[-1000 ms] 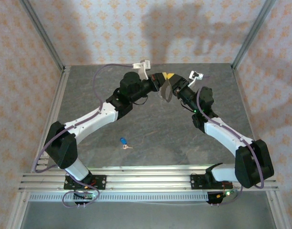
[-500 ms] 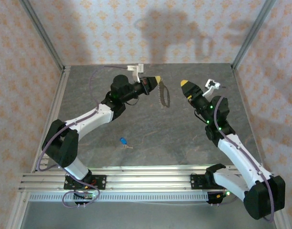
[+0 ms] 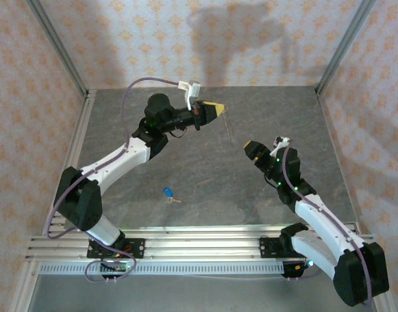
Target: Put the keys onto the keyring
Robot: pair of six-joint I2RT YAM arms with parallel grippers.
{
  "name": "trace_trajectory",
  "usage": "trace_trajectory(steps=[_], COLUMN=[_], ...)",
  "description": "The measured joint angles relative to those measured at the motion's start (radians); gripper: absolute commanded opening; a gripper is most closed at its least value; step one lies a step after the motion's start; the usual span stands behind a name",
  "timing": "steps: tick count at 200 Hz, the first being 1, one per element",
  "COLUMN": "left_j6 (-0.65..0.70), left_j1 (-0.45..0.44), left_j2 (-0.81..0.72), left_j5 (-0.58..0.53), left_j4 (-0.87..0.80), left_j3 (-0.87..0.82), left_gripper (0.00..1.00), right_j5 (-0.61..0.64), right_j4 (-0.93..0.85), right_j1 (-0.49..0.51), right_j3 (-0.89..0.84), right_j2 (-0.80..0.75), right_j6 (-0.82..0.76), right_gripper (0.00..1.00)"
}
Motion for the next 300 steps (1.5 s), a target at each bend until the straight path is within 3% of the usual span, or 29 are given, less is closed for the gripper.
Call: trace_trajectory(steps=[47,141,206,241,300], left_j6=[0.172,0.447,0.485,0.464,0.357], left_j1=[-0.027,-0.066,-0.071,-0.071,-0.070], left_j2=[-0.091,-0.199,-0.203,-0.209,-0.209], left_j5=[0.061,0.048,0.018,-0.019,-0.049], left_j4=[-0.207,-0.496,-0.547,-0.519,-0.412], left_j3=[0.085,0.134,0.133,0.098,-0.012], left_gripper=[0.00,0.00,0.00,0.00,0.00], right_j5=[0.003,0.002,-0.002,-0.023,-0.109], right_j4=[-0.002,-0.001,-0.001,0.007,0.227], right_j1=[0.000,0.000,0.000,0.000,0.000], right_j3=[-0.029,-0.037,-0.031,0.068,0.214], right_j2=[0.000,0.038,0.043,0.045,0.042], right_j6=[-0.001,-0.001,0.000,-0.004,-0.015], right_gripper=[0.64,0.64,0.64,0.62,0.55])
